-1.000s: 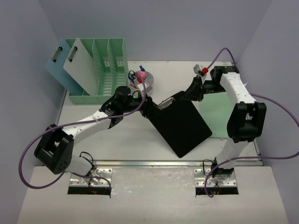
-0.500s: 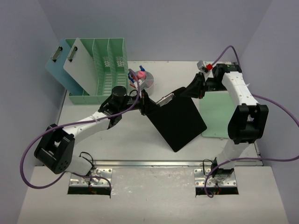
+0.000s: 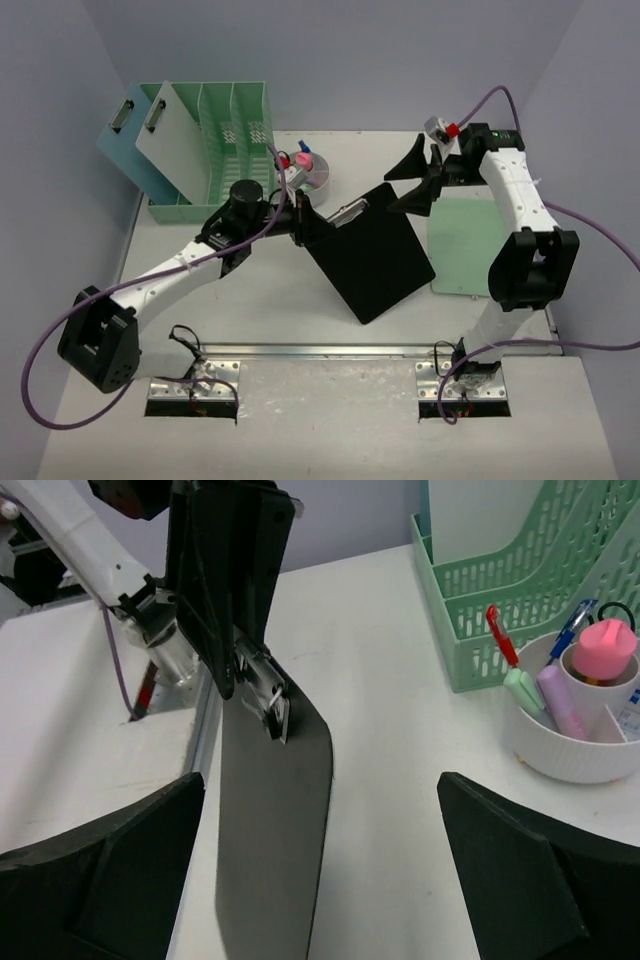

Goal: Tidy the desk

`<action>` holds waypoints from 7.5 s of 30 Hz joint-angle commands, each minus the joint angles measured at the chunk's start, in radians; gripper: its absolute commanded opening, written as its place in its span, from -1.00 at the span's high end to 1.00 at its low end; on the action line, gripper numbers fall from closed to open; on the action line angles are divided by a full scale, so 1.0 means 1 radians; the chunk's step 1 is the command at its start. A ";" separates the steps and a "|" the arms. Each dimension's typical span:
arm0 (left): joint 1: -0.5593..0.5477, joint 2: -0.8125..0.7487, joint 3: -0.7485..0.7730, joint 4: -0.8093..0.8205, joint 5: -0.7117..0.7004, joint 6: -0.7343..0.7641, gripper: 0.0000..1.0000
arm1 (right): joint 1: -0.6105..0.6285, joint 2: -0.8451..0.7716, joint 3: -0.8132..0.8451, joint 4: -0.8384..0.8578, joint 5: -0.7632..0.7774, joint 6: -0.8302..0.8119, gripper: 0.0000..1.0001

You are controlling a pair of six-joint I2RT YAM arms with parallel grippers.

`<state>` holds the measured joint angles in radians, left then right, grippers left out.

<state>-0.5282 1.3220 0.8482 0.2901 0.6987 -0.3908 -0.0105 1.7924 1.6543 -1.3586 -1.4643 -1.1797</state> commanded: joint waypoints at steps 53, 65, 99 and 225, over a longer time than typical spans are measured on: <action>0.410 0.105 1.059 -0.829 -0.903 0.555 1.00 | -0.080 -0.429 -0.392 0.967 0.248 1.016 -0.98; 0.605 0.273 1.062 -0.804 -0.589 0.451 1.00 | -0.082 -0.386 -0.369 0.928 0.256 1.006 -0.98; 0.748 0.135 0.971 -0.553 -0.499 0.328 -1.00 | -0.082 -0.540 -0.549 0.325 0.890 0.067 -0.76; -0.056 0.051 0.153 -0.115 0.145 0.722 0.95 | -0.086 -0.584 -0.458 0.363 0.377 0.028 0.53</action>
<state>-0.5850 1.4059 0.9985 0.1612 0.8089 0.3328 -0.0959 1.2129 1.1564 -1.0031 -1.0000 -1.1461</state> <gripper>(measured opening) 0.019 0.267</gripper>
